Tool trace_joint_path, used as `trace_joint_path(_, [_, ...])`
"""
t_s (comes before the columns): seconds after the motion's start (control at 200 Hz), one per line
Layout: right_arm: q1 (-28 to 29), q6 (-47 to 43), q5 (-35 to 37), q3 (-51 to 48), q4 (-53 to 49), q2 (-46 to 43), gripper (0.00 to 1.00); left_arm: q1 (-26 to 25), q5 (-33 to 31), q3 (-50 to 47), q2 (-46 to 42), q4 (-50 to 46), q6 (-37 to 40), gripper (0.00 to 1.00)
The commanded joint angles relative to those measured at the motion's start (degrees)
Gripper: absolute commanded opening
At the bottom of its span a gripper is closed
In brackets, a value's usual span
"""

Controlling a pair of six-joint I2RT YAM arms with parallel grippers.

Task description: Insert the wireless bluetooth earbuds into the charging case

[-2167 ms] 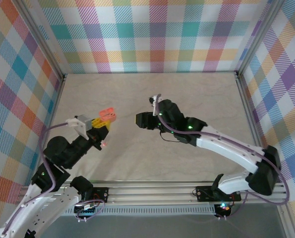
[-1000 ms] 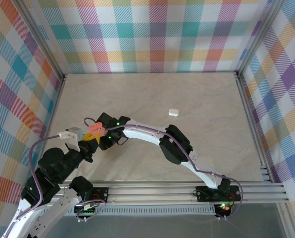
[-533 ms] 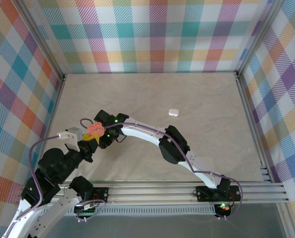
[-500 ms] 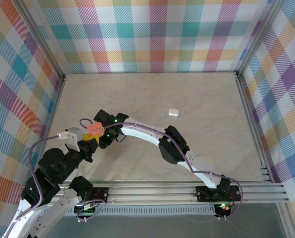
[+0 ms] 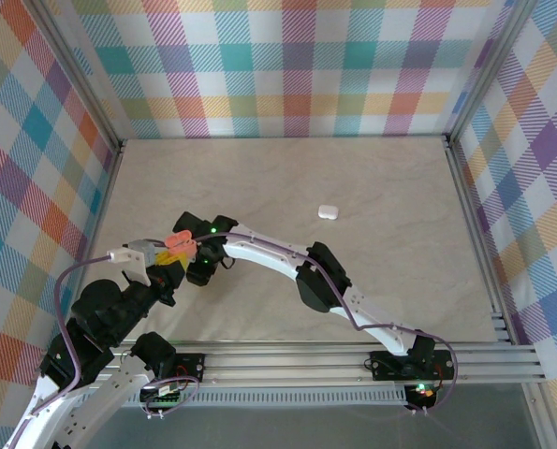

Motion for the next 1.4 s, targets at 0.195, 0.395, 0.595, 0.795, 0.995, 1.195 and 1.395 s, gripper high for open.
trace_joint_path(0.195, [1.9, -8.0, 4.2, 1.9, 1.0, 2.2, 0.53, -0.5, -2.6, 0.1, 0.5, -0.6, 0.0, 0.00])
trace_joint_path(0.395, [2.2, -8.4, 3.4, 1.9, 2.3, 2.8, 0.51, -0.5, -3.1, 0.6, 1.1, -1.2, 0.5, 0.00])
trace_joint_path(0.595, [1.8, -6.1, 1.8, 1.9, 2.3, 3.3, 0.35, -0.5, -2.5, 0.2, 2.3, -0.1, 0.4, 0.00])
trace_joint_path(0.795, [-1.9, 3.0, -8.0, 2.0, 1.3, 2.2, 0.25, -0.5, -2.3, 0.2, 3.0, 0.1, 0.1, 0.00])
trace_joint_path(0.995, [-4.6, 7.6, -11.5, -0.1, 1.0, 0.1, 0.19, -0.5, -2.4, 0.5, 3.1, -0.4, 0.0, 0.00])
trace_joint_path(1.195, [-5.4, 8.2, -11.9, -9.8, 5.1, -5.4, 0.13, -0.5, -2.7, 0.6, 3.0, -0.6, -0.3, 0.00])
trace_joint_path(1.395, [-5.7, 11.7, -11.1, -16.6, 7.5, -9.4, 0.11, -0.5, -2.8, 0.6, 3.5, -0.1, -0.5, 0.00])
